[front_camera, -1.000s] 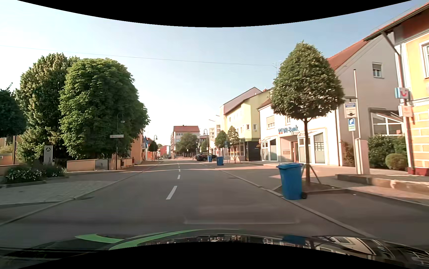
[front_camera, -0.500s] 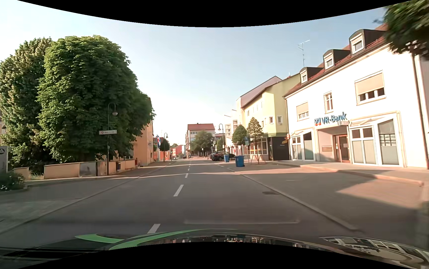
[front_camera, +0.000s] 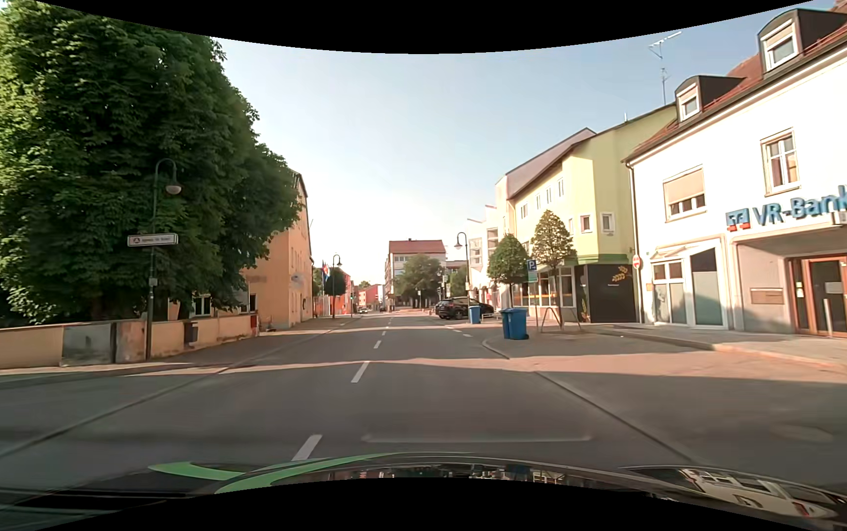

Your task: Follow the waypoints while adhering to traffic rules and regulations

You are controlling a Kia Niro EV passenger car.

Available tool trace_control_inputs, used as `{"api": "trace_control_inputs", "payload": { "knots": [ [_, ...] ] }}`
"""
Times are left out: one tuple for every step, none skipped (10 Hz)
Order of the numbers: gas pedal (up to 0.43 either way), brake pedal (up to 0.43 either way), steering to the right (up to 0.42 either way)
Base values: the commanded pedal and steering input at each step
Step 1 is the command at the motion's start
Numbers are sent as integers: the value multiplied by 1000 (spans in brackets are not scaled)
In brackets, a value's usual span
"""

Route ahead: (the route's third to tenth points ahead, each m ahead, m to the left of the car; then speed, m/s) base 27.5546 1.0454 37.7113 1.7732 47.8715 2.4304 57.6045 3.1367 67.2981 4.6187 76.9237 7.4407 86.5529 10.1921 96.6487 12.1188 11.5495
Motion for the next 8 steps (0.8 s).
{"api": "trace_control_inputs", "payload": {
  "knots": [
    [157, 0, -29],
    [157, 0, -29],
    [157, 0, -27],
    [157, 0, -26],
    [157, 0, -25],
    [157, 0, -24],
    [150, 0, -22],
    [150, 0, -22]
  ]
}}
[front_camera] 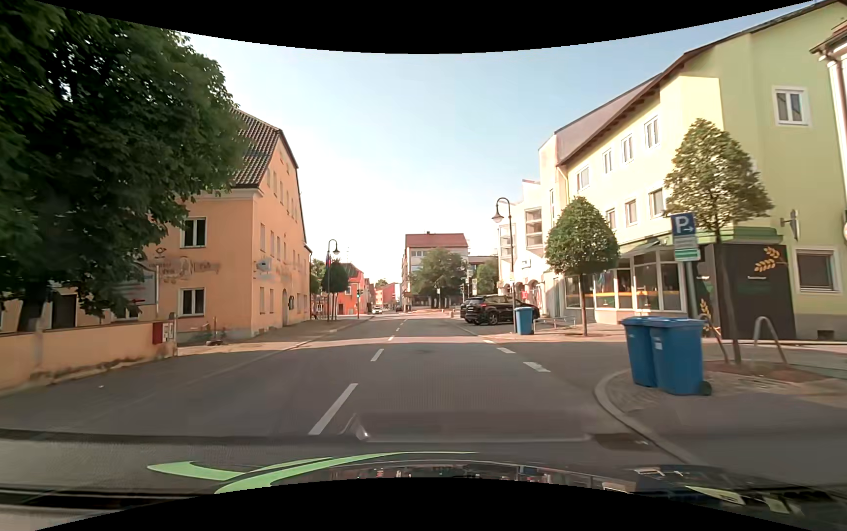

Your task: Follow the waypoints while adhering to traffic rules and regulations

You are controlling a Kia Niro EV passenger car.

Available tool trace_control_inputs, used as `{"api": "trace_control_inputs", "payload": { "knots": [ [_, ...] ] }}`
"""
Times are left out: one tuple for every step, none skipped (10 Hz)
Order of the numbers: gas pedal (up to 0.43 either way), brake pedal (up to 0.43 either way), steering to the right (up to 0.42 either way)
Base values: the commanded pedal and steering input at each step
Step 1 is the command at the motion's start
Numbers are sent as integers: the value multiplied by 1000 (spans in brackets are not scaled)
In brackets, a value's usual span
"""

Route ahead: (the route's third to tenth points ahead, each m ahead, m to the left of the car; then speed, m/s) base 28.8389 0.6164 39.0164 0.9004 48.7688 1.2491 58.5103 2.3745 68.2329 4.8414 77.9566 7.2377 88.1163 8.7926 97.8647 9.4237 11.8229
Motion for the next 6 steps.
{"api": "trace_control_inputs", "payload": {
  "knots": [
    [150, 0, -21],
    [138, 0, -19],
    [138, 0, -12],
    [110, 0, -8],
    [98, 0, -5],
    [87, 0, -5]
  ]
}}
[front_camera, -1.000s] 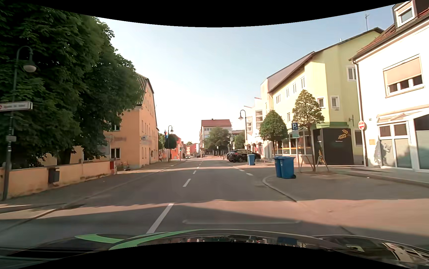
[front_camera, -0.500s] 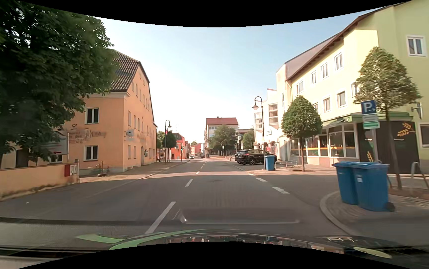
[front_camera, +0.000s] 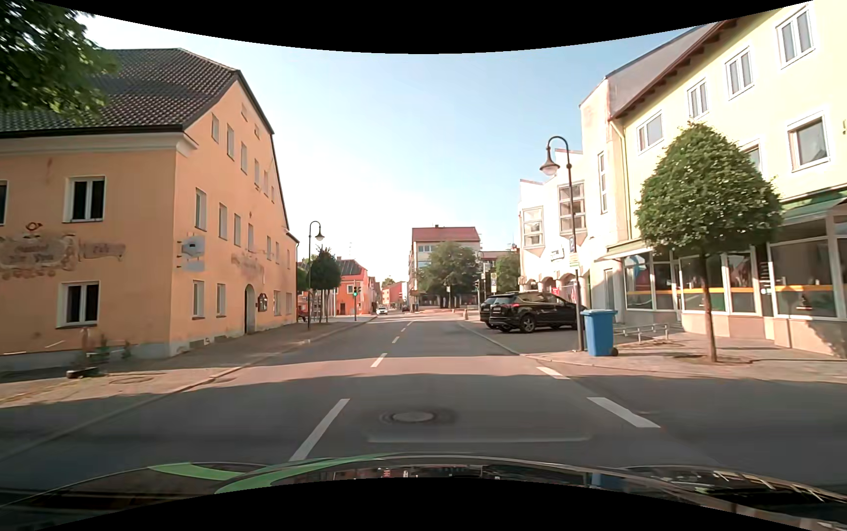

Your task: Follow the waypoints while adhering to traffic rules and regulations

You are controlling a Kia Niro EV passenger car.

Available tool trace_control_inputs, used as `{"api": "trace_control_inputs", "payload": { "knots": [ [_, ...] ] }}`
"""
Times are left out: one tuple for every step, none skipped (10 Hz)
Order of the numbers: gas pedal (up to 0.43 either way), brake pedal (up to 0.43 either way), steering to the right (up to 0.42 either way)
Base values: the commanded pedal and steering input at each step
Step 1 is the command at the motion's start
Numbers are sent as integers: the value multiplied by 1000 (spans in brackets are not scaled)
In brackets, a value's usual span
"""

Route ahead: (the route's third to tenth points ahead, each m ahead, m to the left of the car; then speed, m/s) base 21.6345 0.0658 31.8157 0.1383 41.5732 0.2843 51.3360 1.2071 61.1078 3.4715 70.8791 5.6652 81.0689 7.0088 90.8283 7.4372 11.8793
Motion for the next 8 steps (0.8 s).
{"api": "trace_control_inputs", "payload": {
  "knots": [
    [79, 0, -4],
    [28, 0, -4],
    [8, 0, -4],
    [8, 0, -2],
    [0, 0, -2],
    [0, 0, -2],
    [0, 0, -2],
    [0, 0, -1]
  ]
}}
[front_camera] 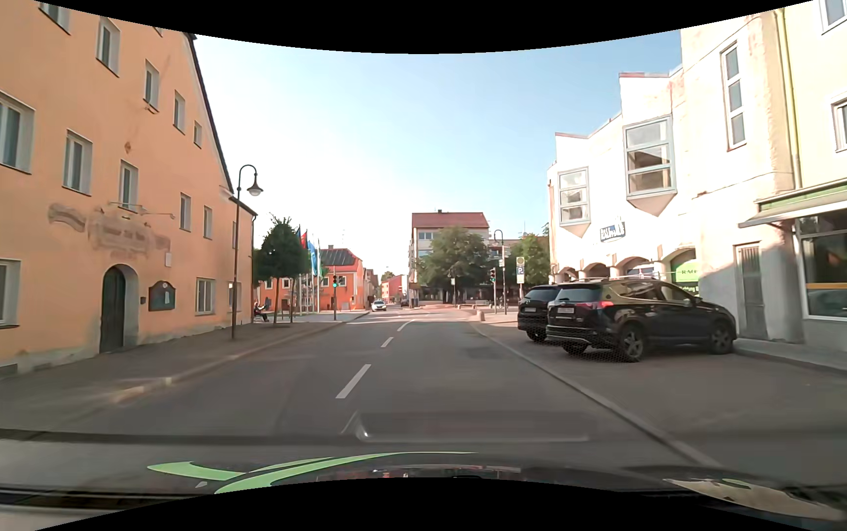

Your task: Follow the waypoints while adhering to traffic rules and regulations

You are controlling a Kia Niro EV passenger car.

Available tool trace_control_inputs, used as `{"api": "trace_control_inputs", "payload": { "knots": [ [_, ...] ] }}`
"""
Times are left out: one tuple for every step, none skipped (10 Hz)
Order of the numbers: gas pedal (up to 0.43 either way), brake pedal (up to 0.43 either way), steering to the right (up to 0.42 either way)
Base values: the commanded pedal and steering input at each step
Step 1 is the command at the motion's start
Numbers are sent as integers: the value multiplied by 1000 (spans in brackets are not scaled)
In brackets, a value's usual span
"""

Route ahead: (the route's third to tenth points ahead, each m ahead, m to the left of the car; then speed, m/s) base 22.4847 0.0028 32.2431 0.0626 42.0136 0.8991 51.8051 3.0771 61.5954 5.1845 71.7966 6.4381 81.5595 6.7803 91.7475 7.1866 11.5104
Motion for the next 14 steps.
{"api": "trace_control_inputs", "payload": {
  "knots": [
    [0, 0, 0],
    [0, 0, 1],
    [0, 0, 3],
    [0, 0, 3],
    [0, 0, 4],
    [0, 0, 7],
    [0, 0, 9],
    [0, 37, 11],
    [0, 85, 11],
    [0, 116, 11],
    [0, 122, 14],
    [0, 122, 17],
    [0, 122, 18],
    [0, 128, 21]
  ]
}}
